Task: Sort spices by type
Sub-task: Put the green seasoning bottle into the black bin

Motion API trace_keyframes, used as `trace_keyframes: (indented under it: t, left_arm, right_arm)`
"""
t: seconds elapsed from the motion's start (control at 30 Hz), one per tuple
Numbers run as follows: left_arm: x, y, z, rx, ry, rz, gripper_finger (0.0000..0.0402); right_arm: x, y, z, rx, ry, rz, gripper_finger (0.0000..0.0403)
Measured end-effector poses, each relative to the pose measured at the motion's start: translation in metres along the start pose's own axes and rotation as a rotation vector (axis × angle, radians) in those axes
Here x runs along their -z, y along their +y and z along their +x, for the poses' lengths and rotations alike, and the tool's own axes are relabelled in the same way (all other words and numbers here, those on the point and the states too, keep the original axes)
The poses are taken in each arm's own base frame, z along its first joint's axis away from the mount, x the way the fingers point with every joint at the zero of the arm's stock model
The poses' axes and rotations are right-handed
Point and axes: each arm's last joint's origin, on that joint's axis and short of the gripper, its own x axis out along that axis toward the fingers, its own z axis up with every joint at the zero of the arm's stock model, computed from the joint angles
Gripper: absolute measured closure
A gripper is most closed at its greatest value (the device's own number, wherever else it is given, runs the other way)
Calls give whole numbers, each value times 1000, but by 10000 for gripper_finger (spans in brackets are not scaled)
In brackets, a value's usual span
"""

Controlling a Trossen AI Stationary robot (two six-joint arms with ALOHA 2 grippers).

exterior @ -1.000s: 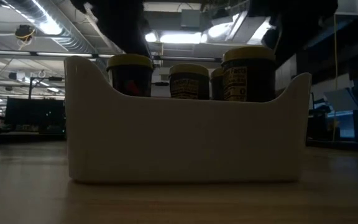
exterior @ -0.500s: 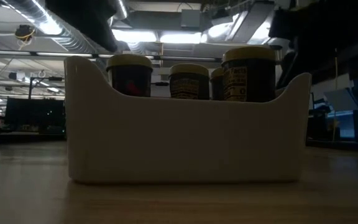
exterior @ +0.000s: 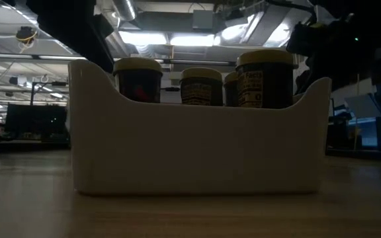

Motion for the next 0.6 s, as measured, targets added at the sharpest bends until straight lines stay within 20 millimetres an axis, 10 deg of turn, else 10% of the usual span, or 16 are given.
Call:
trace_keyframes:
  t: [0.33,0.6]
  left_arm:
    - [-5,-1,0,16,-43,-47,370]
    - [-11,0,1,26,-93,-44,350]
  right_arm:
    - [0,0,3,12,5,-26,195]
    - [-1,0,2,8,4,-27,195]
